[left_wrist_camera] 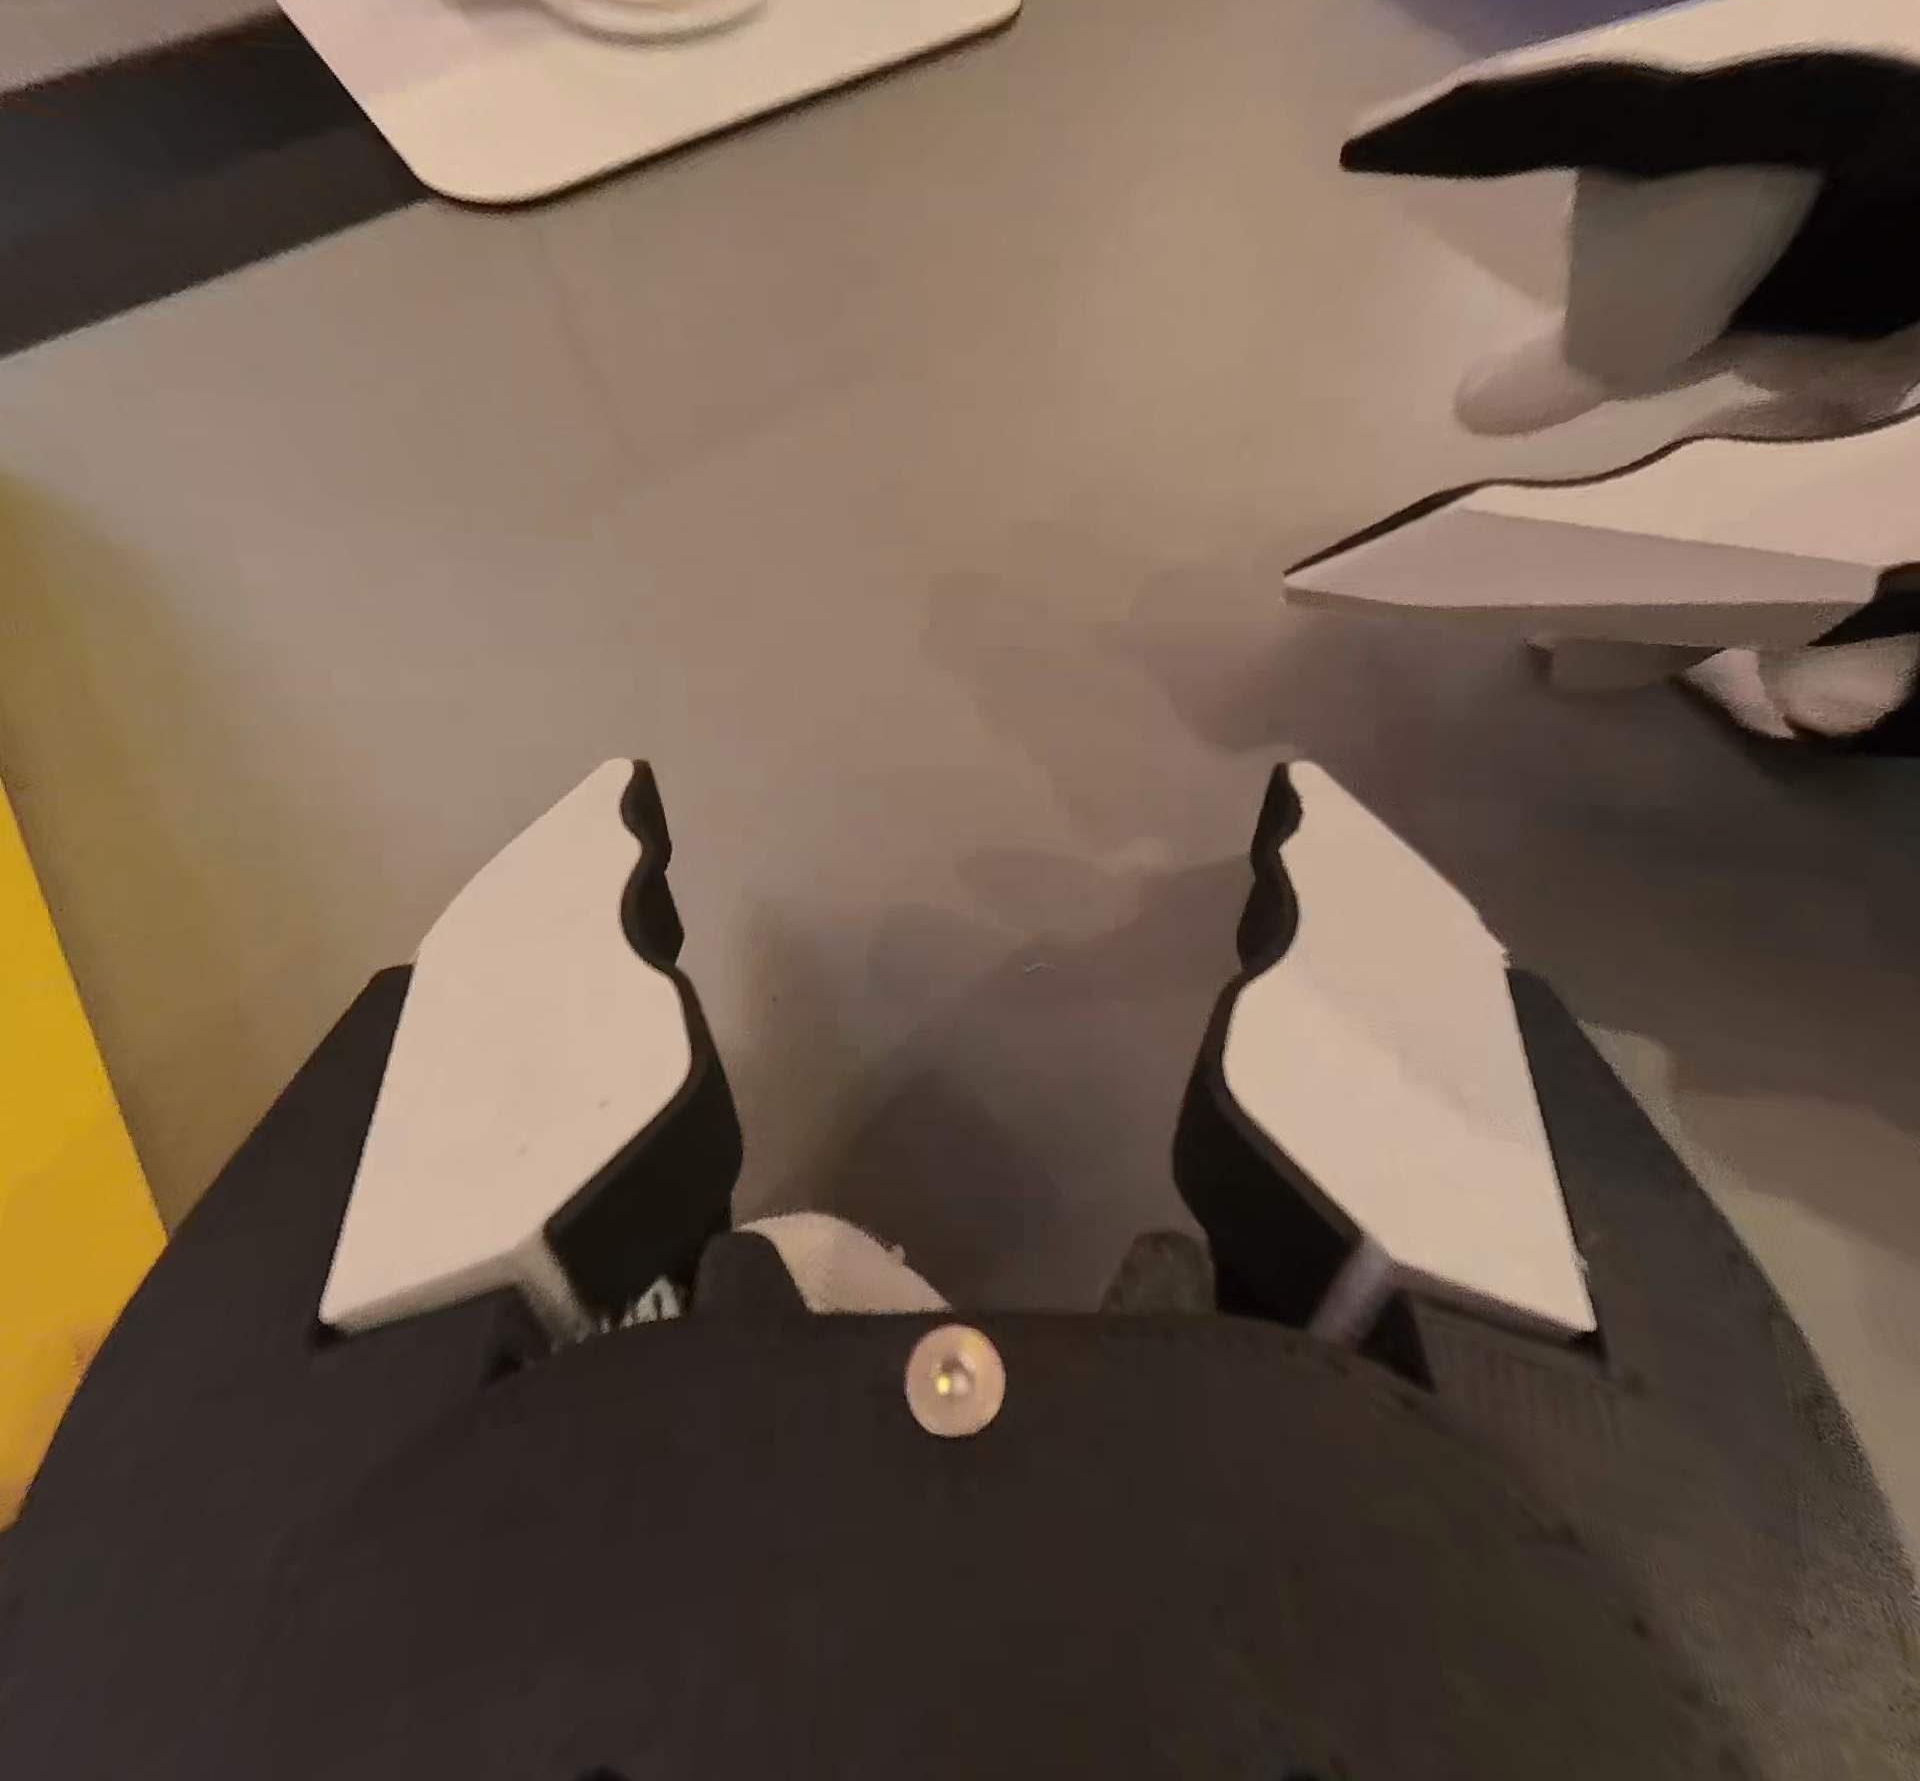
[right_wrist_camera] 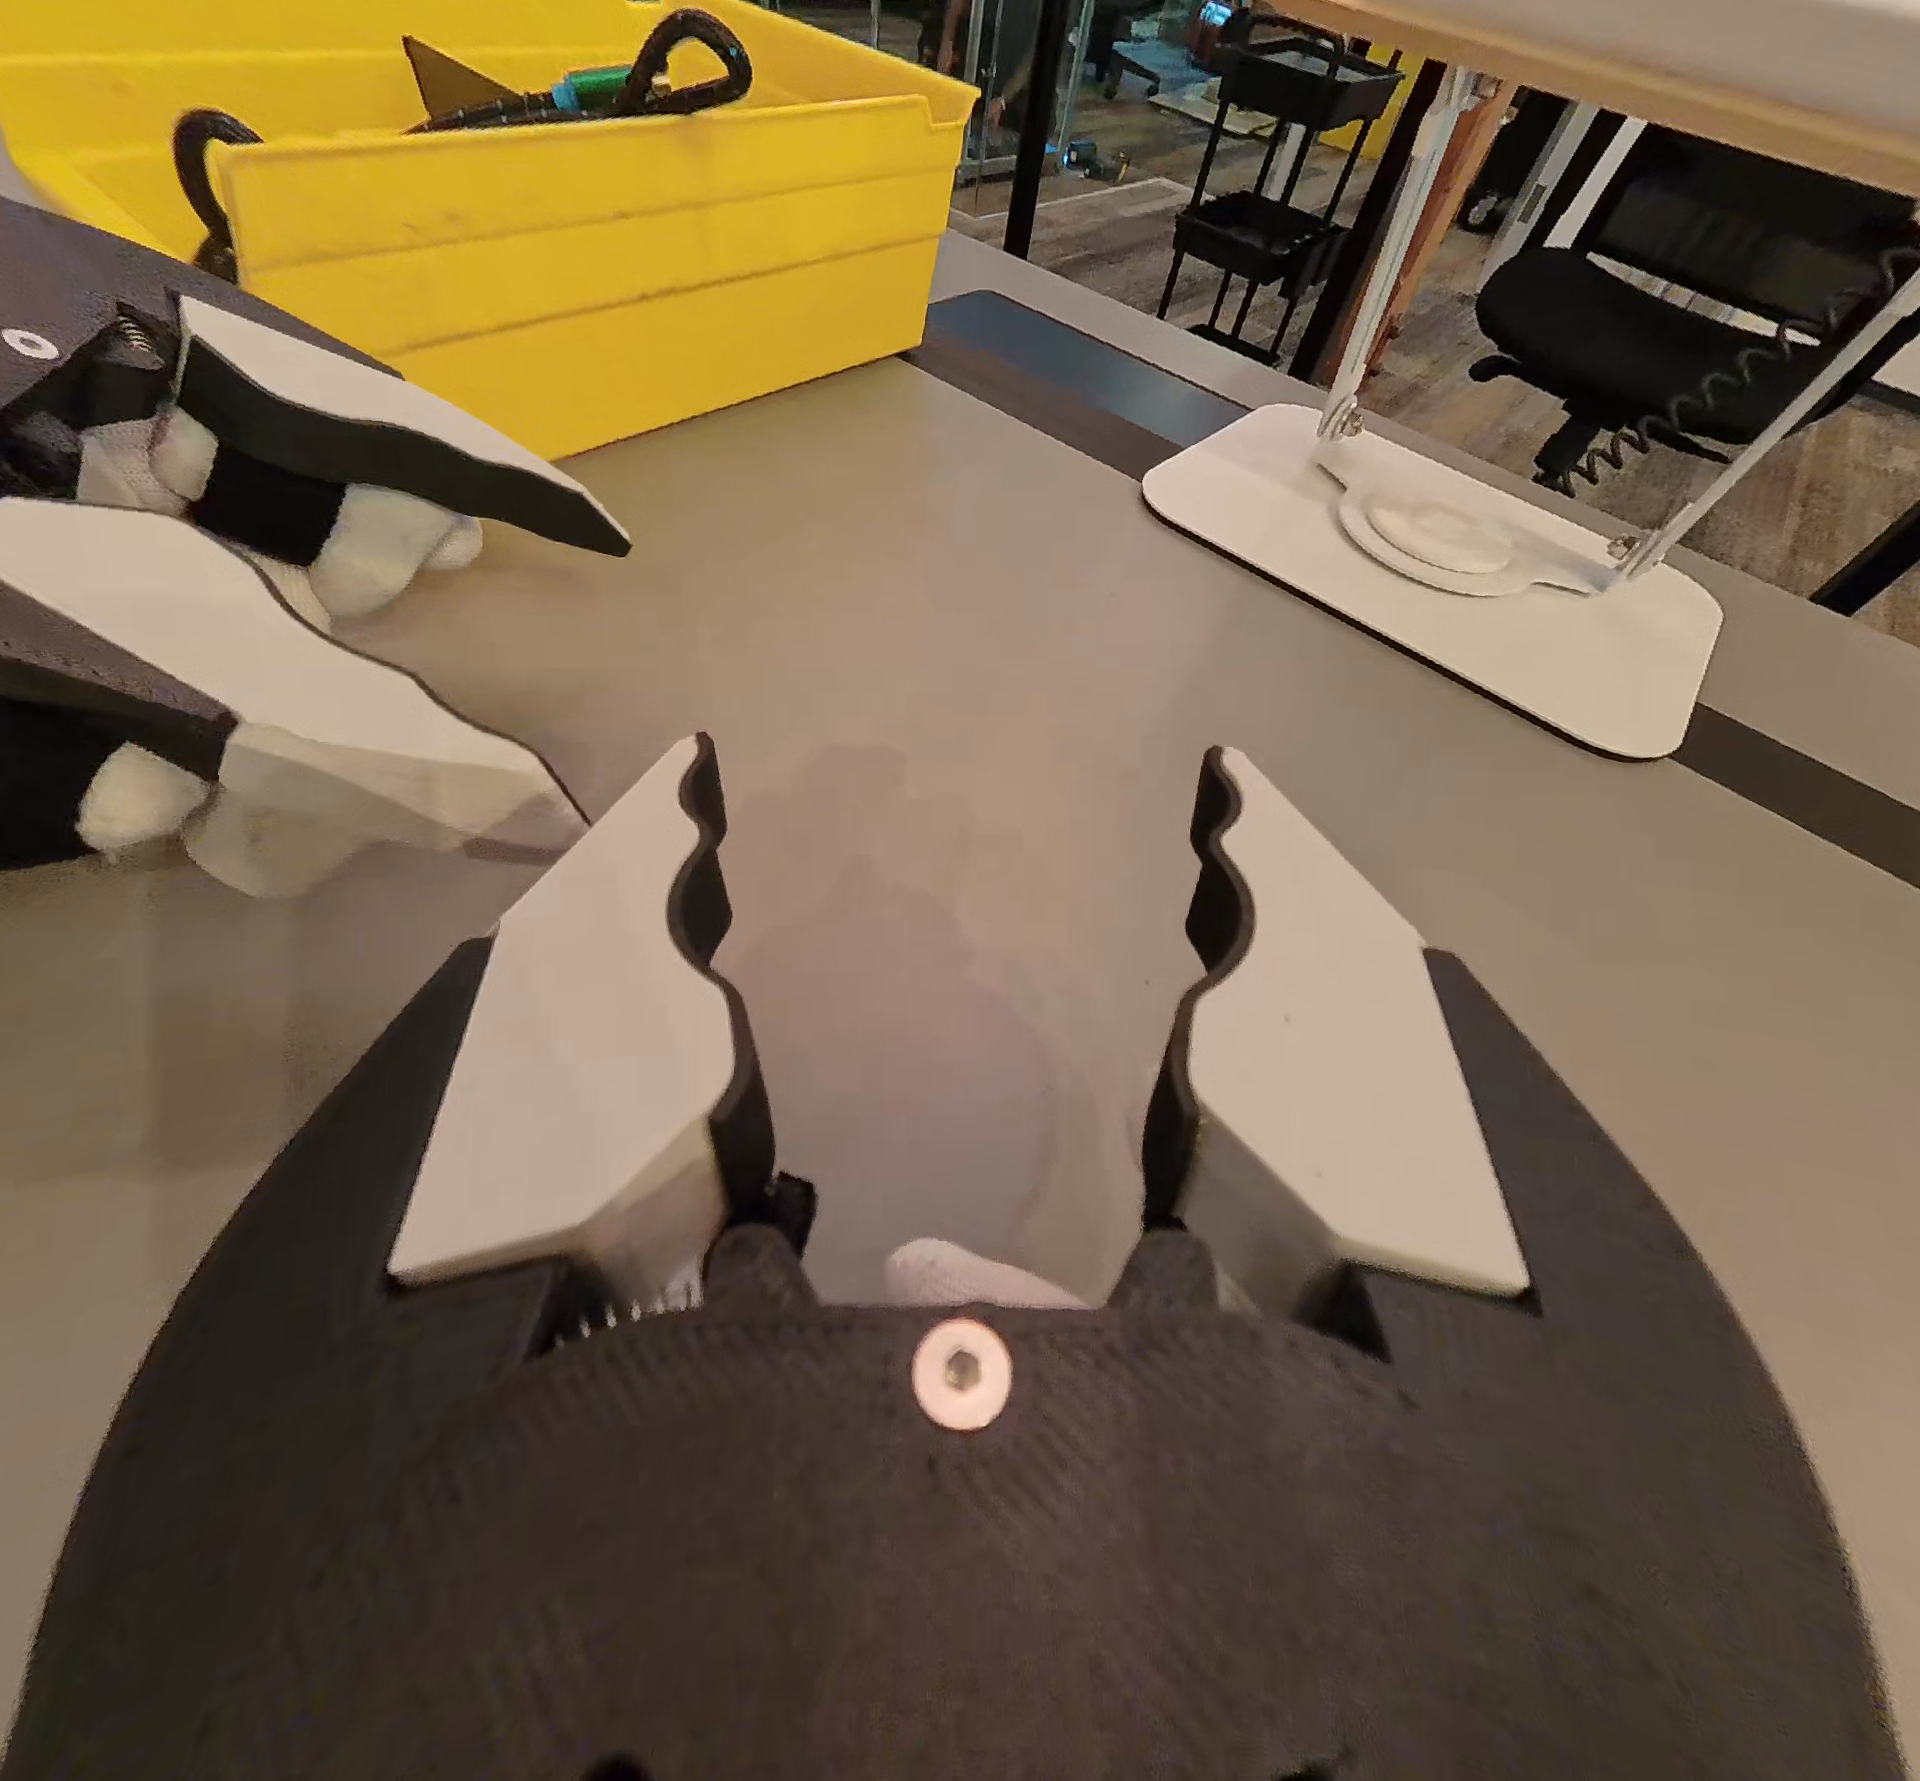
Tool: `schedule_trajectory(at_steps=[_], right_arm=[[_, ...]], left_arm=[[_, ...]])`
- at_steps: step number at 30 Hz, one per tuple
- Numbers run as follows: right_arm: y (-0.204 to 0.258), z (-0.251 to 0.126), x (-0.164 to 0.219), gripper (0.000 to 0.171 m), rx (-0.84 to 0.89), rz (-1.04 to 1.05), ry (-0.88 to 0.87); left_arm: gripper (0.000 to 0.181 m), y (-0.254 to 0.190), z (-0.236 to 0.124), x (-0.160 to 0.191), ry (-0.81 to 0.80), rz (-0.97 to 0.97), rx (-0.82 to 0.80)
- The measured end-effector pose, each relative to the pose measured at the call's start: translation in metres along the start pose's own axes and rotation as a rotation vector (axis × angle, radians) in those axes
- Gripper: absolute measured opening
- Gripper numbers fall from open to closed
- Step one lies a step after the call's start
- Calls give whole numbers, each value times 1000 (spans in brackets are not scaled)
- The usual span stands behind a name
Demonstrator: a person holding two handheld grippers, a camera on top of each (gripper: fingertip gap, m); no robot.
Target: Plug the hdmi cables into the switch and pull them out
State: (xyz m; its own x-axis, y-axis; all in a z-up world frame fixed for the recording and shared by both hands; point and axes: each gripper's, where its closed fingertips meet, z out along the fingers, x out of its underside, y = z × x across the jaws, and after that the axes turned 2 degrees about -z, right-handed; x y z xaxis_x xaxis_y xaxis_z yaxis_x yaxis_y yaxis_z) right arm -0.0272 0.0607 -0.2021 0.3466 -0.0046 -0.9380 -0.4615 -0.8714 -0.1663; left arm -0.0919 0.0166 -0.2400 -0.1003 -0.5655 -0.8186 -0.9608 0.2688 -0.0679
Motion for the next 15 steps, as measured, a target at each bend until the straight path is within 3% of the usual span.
schedule_trajectory(at_steps=[4,8,10,15], right_arm=[[1,3,19,90,30,-49,129],[9,1,39,81,30,-118,256],[10,-1,51,88,33,-126,336],[13,-7,66,82,-26,-10,428]], left_arm=[[106,2,5,9,72,37,-55],[104,1,9,15,119,50,-65],[104,0,12,18,147,75,-65],[101,-6,18,27,213,119,-40]])
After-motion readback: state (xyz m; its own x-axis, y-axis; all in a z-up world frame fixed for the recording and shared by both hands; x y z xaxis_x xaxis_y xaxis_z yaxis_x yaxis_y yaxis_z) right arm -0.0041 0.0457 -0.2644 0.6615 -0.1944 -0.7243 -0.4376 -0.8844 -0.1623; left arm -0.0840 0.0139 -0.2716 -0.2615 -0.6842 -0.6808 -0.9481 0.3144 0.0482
